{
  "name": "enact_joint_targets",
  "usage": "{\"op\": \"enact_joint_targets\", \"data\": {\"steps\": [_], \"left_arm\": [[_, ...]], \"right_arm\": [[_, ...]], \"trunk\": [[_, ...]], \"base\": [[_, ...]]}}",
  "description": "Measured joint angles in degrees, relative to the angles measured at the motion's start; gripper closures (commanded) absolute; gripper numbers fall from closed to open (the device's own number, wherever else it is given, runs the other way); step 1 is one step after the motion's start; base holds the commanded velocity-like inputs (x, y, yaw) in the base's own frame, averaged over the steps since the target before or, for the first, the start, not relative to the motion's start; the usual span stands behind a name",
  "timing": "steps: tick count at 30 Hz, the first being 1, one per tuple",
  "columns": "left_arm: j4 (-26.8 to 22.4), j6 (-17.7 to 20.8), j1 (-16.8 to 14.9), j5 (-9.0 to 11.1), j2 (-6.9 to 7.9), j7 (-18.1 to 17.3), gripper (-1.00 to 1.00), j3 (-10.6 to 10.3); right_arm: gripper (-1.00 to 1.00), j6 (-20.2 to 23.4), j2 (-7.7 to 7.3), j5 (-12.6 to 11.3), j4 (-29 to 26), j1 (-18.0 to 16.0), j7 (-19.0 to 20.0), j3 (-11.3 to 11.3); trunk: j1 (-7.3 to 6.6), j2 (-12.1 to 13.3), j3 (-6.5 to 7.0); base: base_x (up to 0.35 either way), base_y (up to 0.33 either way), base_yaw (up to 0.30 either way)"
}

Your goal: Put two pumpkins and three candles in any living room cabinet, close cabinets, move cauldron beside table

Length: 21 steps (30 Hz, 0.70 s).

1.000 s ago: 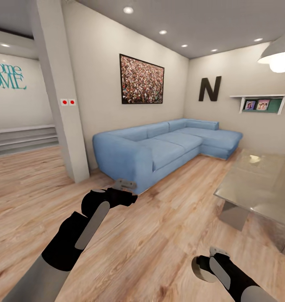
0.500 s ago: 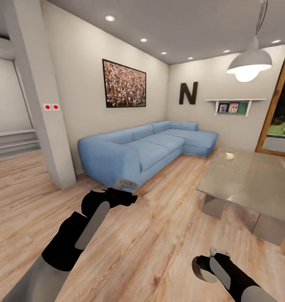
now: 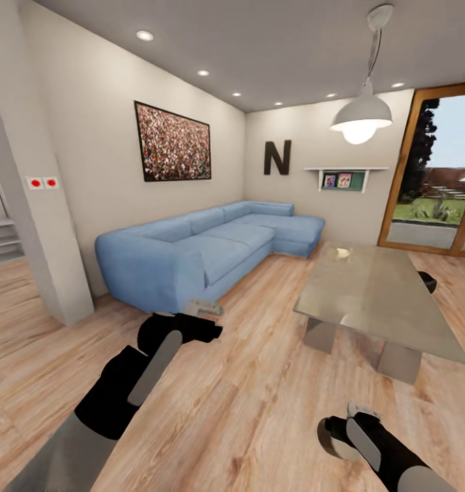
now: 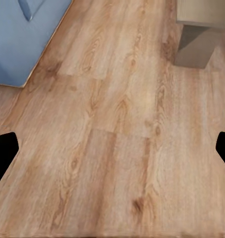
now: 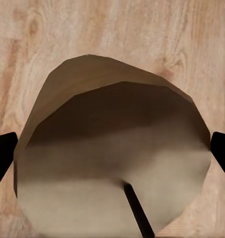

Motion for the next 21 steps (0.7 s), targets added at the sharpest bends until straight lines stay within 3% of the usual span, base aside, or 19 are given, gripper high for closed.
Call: {"op": "enact_joint_targets", "data": {"steps": [2, 4, 5, 7, 9, 13, 21], "left_arm": [[1.03, 0.0, 0.0, 0.98, 0.03, -0.21, -1.0, -0.08], [1.57, 0.0, -0.01, 3.73, 0.05, -0.41, -1.0, -0.21], [1.78, 0.0, -0.03, 6.79, 0.14, -0.53, -1.0, -0.28], [1.77, 0.03, -0.05, 10.71, 0.78, -0.64, -1.0, -0.36], [1.7, 0.04, -0.03, 12.96, 1.73, -0.73, -1.0, -0.42], [1.58, 0.04, -0.02, 14.94, 2.65, -0.82, -1.0, -0.48], [1.52, 0.04, 0.0, 15.43, 2.88, -0.84, -1.0, -0.5]], "right_arm": [[1.0, 0.08, -0.12, 0.12, 0.01, 0.02, 0.01, -1.35], [1.0, 0.1, -0.18, 0.01, 0.01, 0.03, 0.04, -2.29], [1.0, 0.12, -0.2, 0.04, 0.01, 0.04, 0.04, -2.64], [1.0, 0.13, -0.22, 0.02, 0.01, 0.04, 0.04, -2.94], [1.0, 0.14, -0.23, 0.0, 0.01, 0.04, 0.05, -3.1], [1.0, 0.14, -0.24, 0.0, 0.01, 0.05, 0.02, -3.23], [1.0, 0.14, -0.24, -0.01, 0.1, 0.05, -0.03, -3.34]], "trunk": [[-0.44, 0.8, 0.47], [-0.88, 1.6, 0.94], [-1.1, 2.01, 1.18], [-1.54, 2.81, 1.65], [-1.98, 3.61, 2.13], [-2.86, 5.21, 3.08], [-4.61, 8.42, 5.0]], "base": [[0.0, 0.0, -0.248], [0.0, 0.0, -0.246], [0.0, 0.0, -0.245], [0.0, 0.0, -0.245], [0.0, 0.0, -0.244], [0.0, 0.0, -0.242], [0.0, 0.0, -0.24]]}}
